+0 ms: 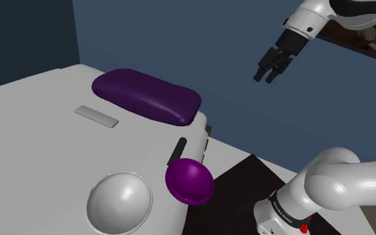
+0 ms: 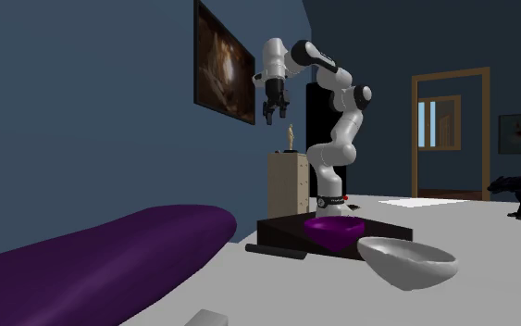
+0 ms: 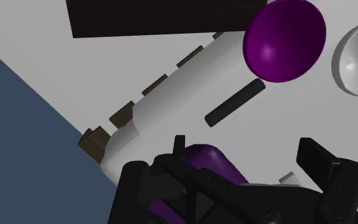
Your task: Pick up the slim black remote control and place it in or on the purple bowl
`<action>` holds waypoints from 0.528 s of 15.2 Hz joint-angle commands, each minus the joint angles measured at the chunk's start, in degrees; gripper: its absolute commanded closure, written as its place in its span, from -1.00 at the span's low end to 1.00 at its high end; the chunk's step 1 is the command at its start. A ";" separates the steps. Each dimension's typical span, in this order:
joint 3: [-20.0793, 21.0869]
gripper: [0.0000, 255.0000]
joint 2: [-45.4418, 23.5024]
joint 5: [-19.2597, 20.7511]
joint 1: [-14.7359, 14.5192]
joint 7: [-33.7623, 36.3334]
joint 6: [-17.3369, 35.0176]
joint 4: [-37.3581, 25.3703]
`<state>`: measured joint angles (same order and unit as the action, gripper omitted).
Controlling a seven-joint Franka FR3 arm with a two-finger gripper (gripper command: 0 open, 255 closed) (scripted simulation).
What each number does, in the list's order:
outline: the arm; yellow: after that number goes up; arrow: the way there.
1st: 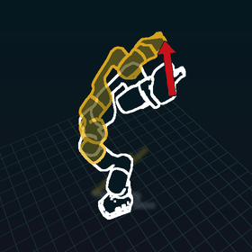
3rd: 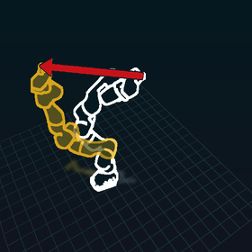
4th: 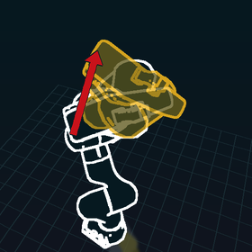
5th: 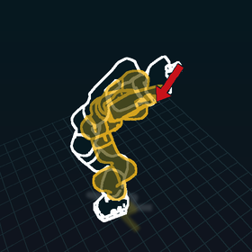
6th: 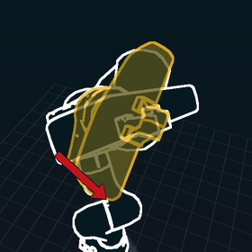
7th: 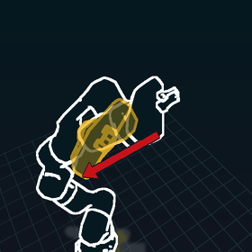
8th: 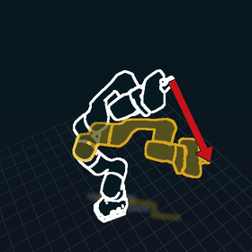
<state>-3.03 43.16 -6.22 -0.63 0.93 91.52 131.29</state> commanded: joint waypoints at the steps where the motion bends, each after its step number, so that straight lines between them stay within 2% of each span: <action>1: 0.00 -1.00 0.00 0.00 0.00 0.00 0.00 0.00; 8: 6.06 -1.00 -3.92 -4.07 1.26 12.21 10.96 8.91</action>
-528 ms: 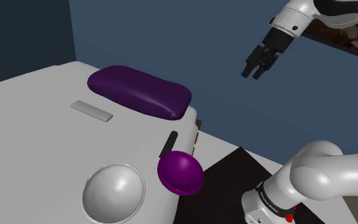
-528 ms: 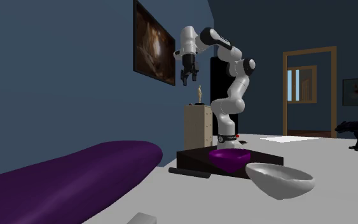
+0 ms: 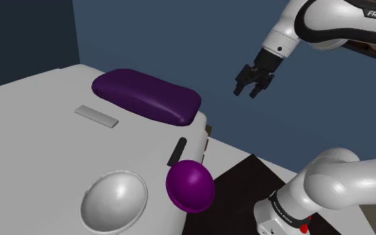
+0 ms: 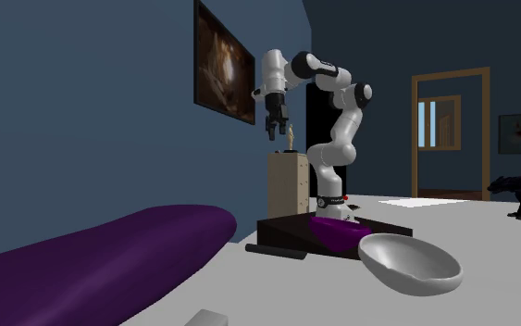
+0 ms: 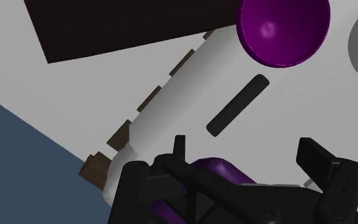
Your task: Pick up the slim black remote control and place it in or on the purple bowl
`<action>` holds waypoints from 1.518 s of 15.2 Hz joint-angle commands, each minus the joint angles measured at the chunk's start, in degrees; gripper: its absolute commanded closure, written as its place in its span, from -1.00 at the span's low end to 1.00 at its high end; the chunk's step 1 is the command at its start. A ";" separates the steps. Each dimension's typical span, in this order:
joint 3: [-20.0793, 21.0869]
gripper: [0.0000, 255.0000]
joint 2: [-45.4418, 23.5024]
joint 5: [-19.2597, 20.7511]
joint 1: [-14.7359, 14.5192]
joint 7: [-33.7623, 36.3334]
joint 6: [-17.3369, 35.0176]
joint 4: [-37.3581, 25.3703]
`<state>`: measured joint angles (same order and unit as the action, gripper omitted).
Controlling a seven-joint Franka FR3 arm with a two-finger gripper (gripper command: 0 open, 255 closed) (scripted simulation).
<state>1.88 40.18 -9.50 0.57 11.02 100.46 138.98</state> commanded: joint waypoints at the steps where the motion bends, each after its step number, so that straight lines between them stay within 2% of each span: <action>1: 2.01 -1.00 -1.86 -1.39 0.17 3.82 3.67 2.20; 6: 6.30 -1.00 -7.91 -4.44 0.65 12.14 12.30 5.97; 12: 11.00 -1.00 -18.22 -7.52 1.04 21.87 23.23 7.88; 18: 14.68 -1.00 -31.29 -9.07 1.38 31.60 34.13 6.91; 23: 16.09 -1.00 -43.48 -8.69 1.04 39.95 42.50 4.05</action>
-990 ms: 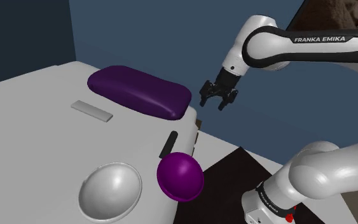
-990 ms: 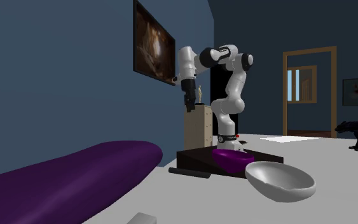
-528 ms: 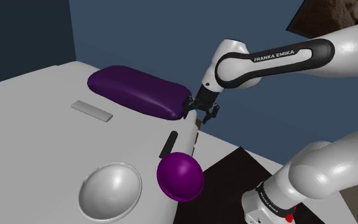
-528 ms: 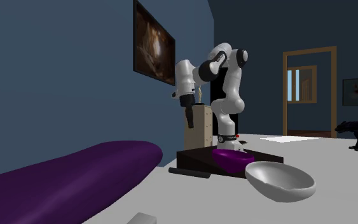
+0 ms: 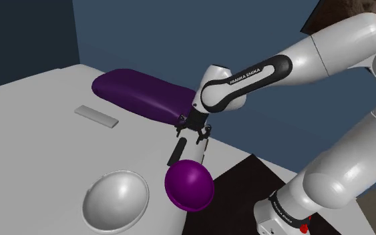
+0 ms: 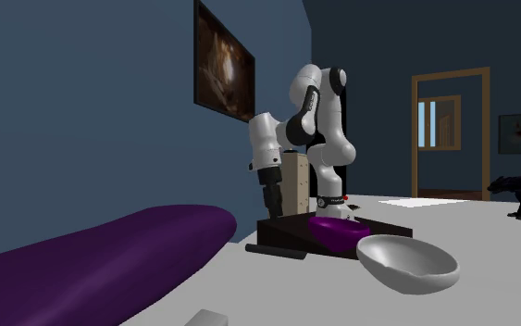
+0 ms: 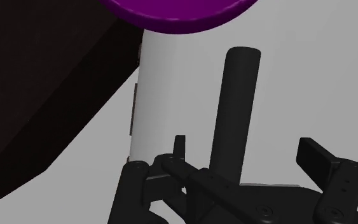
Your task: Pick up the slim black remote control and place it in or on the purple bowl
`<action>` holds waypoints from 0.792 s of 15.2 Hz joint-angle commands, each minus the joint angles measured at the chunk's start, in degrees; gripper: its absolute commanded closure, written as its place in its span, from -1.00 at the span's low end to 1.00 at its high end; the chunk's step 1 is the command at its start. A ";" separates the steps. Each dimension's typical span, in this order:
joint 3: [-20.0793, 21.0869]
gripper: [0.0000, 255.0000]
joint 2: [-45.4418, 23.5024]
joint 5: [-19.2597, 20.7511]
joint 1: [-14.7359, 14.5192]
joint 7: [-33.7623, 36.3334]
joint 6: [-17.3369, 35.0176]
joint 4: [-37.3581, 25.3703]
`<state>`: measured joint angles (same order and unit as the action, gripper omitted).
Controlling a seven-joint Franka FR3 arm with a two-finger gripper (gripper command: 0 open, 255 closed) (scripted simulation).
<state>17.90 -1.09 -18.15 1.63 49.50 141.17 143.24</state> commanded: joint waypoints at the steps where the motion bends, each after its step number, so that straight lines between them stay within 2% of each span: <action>1: 0.11 -1.00 -4.71 0.16 -0.23 3.12 3.32 -1.00; 4: -0.25 -1.00 -11.03 0.63 -1.08 7.15 6.89 -3.29; 12: -0.31 -1.00 -16.99 0.93 -2.27 7.35 12.81 -3.44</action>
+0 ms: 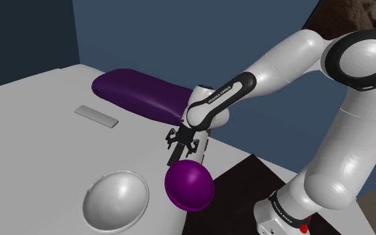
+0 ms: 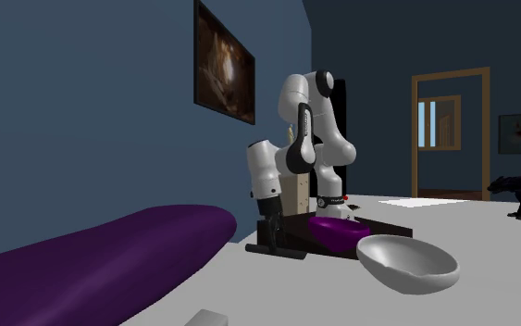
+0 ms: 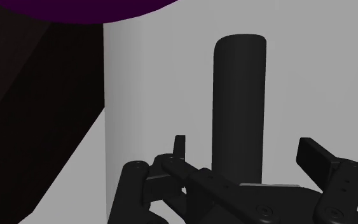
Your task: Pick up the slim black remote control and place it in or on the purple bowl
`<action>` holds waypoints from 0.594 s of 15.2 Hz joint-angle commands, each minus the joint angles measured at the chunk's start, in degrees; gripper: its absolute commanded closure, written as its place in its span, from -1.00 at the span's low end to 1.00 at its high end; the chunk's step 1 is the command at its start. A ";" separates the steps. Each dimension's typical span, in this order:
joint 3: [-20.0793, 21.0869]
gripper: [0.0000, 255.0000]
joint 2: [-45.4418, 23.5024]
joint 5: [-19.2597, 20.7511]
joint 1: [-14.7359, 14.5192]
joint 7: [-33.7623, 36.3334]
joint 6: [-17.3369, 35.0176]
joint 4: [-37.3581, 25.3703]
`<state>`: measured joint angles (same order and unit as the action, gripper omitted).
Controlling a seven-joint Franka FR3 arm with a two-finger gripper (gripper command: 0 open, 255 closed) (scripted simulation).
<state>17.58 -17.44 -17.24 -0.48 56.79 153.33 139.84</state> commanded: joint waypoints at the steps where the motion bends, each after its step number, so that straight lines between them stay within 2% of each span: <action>1: 0.00 -1.00 -0.65 0.03 -0.16 0.06 0.64 -0.05; 7: 0.00 -1.00 -0.64 0.03 -0.16 0.06 0.64 -0.05; 8: 0.00 1.00 -0.64 0.03 -0.16 0.06 0.64 -0.05; 9: 0.00 1.00 -0.64 0.03 -0.16 0.06 0.64 -0.05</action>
<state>17.55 -17.86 -17.21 -0.60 56.87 153.66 139.84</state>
